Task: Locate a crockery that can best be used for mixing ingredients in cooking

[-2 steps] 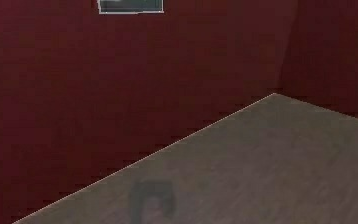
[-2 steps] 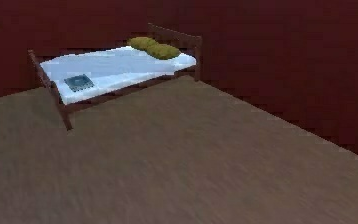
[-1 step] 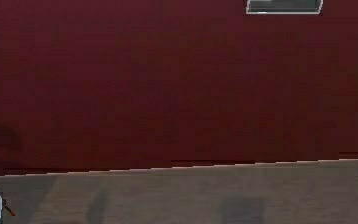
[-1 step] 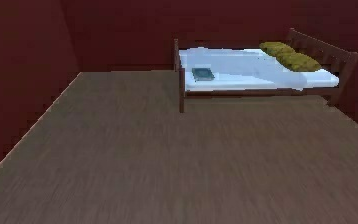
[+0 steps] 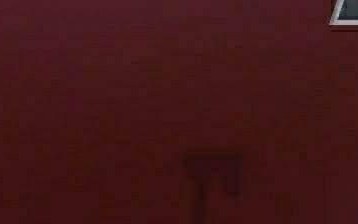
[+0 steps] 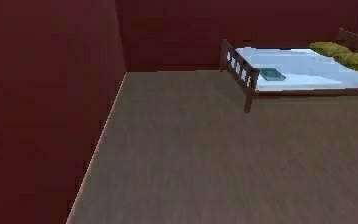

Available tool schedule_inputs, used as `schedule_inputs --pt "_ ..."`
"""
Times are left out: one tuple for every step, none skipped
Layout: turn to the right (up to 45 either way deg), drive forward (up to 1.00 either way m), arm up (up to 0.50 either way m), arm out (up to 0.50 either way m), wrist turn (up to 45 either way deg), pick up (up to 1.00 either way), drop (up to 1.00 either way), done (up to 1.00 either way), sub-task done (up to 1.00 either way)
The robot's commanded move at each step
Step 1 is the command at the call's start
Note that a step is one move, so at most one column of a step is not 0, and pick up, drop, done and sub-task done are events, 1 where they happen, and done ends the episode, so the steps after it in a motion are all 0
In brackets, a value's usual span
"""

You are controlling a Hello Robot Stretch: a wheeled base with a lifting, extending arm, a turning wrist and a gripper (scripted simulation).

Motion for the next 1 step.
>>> schedule_inputs --pt "-45.0 0.00 0.00 0.00 0.0 0.00 0.00 0.00 0.00"
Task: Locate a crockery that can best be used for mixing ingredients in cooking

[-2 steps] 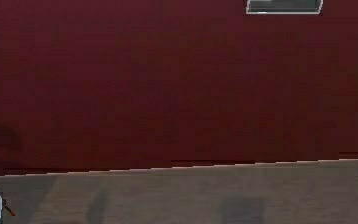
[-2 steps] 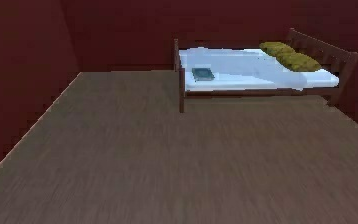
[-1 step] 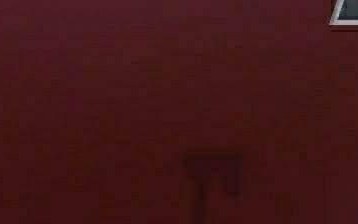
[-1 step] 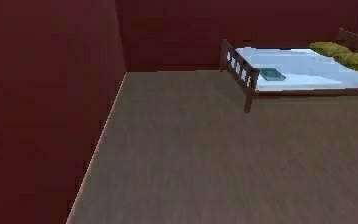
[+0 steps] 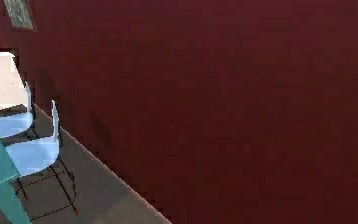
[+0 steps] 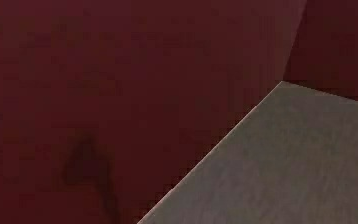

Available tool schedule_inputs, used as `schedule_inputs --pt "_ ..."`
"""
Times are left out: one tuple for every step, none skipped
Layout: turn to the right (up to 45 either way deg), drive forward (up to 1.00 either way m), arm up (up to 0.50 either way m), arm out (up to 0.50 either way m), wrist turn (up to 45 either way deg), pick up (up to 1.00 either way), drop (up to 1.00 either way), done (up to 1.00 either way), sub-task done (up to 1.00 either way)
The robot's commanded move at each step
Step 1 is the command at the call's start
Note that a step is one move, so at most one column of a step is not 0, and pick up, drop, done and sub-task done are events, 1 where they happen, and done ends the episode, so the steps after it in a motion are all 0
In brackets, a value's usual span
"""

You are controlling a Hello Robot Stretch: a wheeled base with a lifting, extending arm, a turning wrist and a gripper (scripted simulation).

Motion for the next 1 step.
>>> schedule_inputs --pt "-45.0 0.00 0.00 0.00 0.0 0.00 0.00 0.00 0.00"
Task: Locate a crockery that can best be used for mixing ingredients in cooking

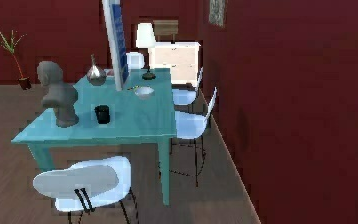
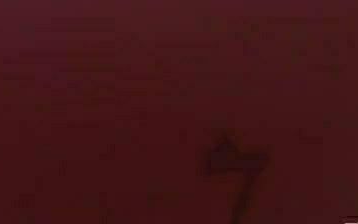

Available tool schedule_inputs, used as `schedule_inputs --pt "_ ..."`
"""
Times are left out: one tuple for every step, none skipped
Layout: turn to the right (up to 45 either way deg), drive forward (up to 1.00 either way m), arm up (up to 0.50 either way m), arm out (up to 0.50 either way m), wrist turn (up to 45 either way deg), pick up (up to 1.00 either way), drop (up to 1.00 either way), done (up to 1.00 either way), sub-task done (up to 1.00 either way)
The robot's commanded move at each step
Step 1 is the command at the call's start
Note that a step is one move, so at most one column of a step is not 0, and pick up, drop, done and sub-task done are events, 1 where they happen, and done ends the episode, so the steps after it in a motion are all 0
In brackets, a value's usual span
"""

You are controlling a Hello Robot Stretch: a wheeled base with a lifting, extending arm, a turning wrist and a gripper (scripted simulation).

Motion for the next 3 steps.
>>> schedule_inputs --pt "-9.0 0.00 0.00 0.00 0.0 0.00 0.00 0.00 0.00" --pt "0.0 1.00 0.00 0.00 0.0 0.00 0.00 0.00 0.00" --pt "0.0 0.00 0.00 0.00 0.0 0.00 0.00 1.00 0.00"
